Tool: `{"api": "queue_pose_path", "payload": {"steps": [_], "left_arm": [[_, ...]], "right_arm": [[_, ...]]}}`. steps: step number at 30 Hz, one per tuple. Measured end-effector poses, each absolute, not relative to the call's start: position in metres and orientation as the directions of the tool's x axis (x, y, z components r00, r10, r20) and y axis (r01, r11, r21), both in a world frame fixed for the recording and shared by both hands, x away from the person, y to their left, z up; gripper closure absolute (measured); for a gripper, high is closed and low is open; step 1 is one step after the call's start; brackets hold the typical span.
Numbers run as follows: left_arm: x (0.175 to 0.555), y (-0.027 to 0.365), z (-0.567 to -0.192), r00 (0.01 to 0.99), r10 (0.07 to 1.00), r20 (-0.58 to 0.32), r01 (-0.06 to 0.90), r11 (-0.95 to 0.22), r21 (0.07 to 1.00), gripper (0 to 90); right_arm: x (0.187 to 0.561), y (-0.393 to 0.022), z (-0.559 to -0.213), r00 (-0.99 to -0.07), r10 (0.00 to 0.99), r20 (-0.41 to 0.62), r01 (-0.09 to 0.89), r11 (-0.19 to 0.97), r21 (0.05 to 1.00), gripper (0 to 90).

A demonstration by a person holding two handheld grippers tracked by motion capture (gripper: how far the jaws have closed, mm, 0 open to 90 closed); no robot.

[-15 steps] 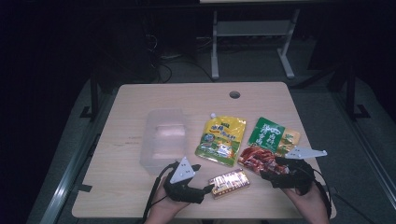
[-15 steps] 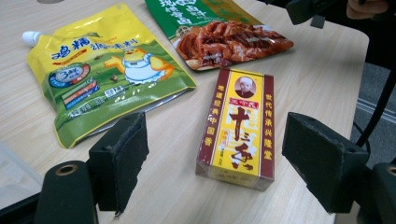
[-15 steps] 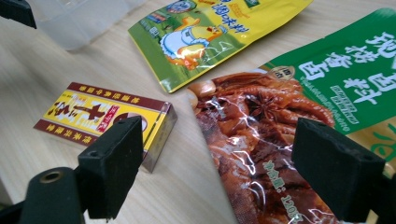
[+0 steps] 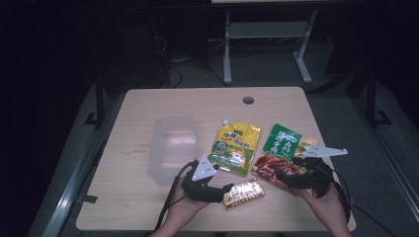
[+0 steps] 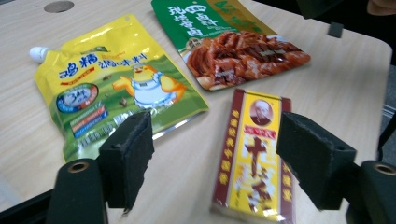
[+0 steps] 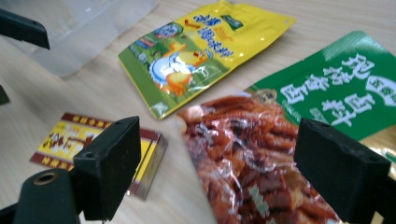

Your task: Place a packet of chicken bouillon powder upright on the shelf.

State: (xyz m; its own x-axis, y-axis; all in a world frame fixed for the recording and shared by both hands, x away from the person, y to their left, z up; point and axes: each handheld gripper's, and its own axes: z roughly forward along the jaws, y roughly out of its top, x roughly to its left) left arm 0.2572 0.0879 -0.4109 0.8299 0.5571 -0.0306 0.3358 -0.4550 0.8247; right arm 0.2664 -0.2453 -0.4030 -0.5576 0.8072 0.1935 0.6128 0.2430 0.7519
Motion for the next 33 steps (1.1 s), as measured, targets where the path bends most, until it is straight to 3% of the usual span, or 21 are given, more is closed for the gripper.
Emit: {"api": "queue_pose_path", "payload": {"steps": [9, 16, 21, 28, 33], "left_arm": [[0.279, 0.069, -0.408, 0.789, 0.615, -0.005, 0.373, -0.471, 0.799, 38.4], [0.297, 0.062, -0.415, 0.75, 0.661, 0.001, 0.407, -0.464, 0.787, 52.0], [0.307, 0.054, -0.419, 0.746, 0.665, 0.037, 0.405, -0.497, 0.767, 62.4], [0.319, 0.047, -0.427, 0.733, 0.68, 0.009, 0.451, -0.496, 0.742, 78.1], [0.322, 0.043, -0.435, 0.714, 0.698, 0.054, 0.46, -0.526, 0.715, 88.0]], "right_arm": [[0.304, -0.226, -0.38, -0.527, 0.83, 0.181, 0.641, 0.249, 0.726, 14.6], [0.341, -0.206, -0.37, -0.512, 0.836, 0.196, 0.683, 0.257, 0.684, 15.6], [0.372, -0.19, -0.37, -0.494, 0.84, 0.223, 0.73, 0.262, 0.631, 16.4], [0.405, -0.177, -0.372, -0.482, 0.85, 0.211, 0.75, 0.276, 0.601, 17.7], [0.422, -0.174, -0.391, -0.443, 0.869, 0.222, 0.788, 0.259, 0.558, 20.2]]}}
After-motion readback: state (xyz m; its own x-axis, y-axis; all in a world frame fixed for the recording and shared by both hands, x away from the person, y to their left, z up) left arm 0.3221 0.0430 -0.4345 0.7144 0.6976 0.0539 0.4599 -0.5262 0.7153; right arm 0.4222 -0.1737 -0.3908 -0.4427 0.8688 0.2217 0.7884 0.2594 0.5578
